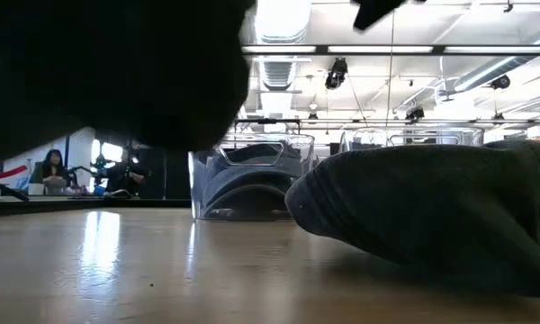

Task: Pick & Place hat
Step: Put the left black cap into the right transparent bin

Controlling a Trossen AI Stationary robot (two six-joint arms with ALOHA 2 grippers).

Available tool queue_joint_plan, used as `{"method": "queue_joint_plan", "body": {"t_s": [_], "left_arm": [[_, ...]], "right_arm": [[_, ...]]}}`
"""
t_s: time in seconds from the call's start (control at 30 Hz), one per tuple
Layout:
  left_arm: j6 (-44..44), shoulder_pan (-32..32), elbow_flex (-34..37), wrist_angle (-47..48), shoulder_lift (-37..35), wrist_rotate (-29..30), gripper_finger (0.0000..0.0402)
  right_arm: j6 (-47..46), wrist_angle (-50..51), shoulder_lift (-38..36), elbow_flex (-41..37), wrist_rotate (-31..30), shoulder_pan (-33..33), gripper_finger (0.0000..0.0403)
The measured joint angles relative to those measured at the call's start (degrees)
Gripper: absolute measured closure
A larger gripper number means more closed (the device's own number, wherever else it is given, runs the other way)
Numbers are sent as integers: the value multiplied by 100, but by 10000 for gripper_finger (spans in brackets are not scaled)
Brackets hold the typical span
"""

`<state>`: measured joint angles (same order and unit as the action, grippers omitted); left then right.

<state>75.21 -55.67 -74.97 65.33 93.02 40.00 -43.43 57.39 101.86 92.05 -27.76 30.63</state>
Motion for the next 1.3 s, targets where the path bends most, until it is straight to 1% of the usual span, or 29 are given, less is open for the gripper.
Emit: {"method": "queue_joint_plan", "body": {"t_s": [0.07, 0.13, 0.17, 0.27, 0.33, 0.4, 0.47, 0.57, 0.63, 0.67, 0.73, 0.83, 0.9, 0.97, 1.1, 1.23, 1.3], "left_arm": [[297, 82, 1, -260, -625, 307, 396], [370, 125, 55, -932, -1251, 584, 396], [256, 135, 109, -1349, -1547, 677, 396], [-678, 148, 358, -2869, -2319, 810, 396], [-1403, 175, 587, -3876, -2694, 667, 396], [-1904, 238, 837, -4822, -2912, 433, 396], [-2232, 282, 1087, -5505, -2993, 231, 396], [-2294, 368, 1337, -5961, -2945, -123, 396], [-2306, 450, 1387, -6273, -2820, -403, 396], [-2377, 490, 1403, -6490, -2746, -546, 396], [-2644, 605, 1374, -6850, -2609, -739, 396], [-2907, 867, 1192, -6880, -2441, -1080, 396], [-3034, 1081, 1091, -6877, -2323, -1421, 396], [-3141, 1290, 990, -6871, -2209, -1772, 396], [-3389, 1636, 840, -6721, -2030, -2328, 396], [-3726, 2113, 832, -6578, -1868, -2679, 396], [-3865, 2358, 832, -6577, -1823, -2888, 397]], "right_arm": [[-323, -4, -212, 0, -164, 94, 186], [-543, -56, -437, 0, -226, 173, 186], [-642, -80, -551, 0, -227, 206, 186], [-788, -214, -856, 0, -235, 278, 186], [-754, -414, -1074, -2, -232, 291, 186], [-585, -748, -1325, -2, -250, 289, 186], [-327, -1214, -1569, -2, -328, 286, 186], [207, -1964, -1931, -2, -550, 284, 186], [415, -2269, -2136, -2, -760, 189, 186], [463, -2332, -2222, 0, -753, 104, 186], [468, -2364, -2306, 2, -399, -189, 186], [446, -2377, -2195, 7, 184, -596, 186], [478, -2369, -2032, 7, 464, -802, 186], [481, -2371, -1857, 8, 865, -985, 186], [488, -2542, -1569, 13, 1604, -1225, 186], [537, -2953, -1367, 19, 2505, -1373, 186], [476, -2965, -1280, 22, 2916, -1409, 186]]}}
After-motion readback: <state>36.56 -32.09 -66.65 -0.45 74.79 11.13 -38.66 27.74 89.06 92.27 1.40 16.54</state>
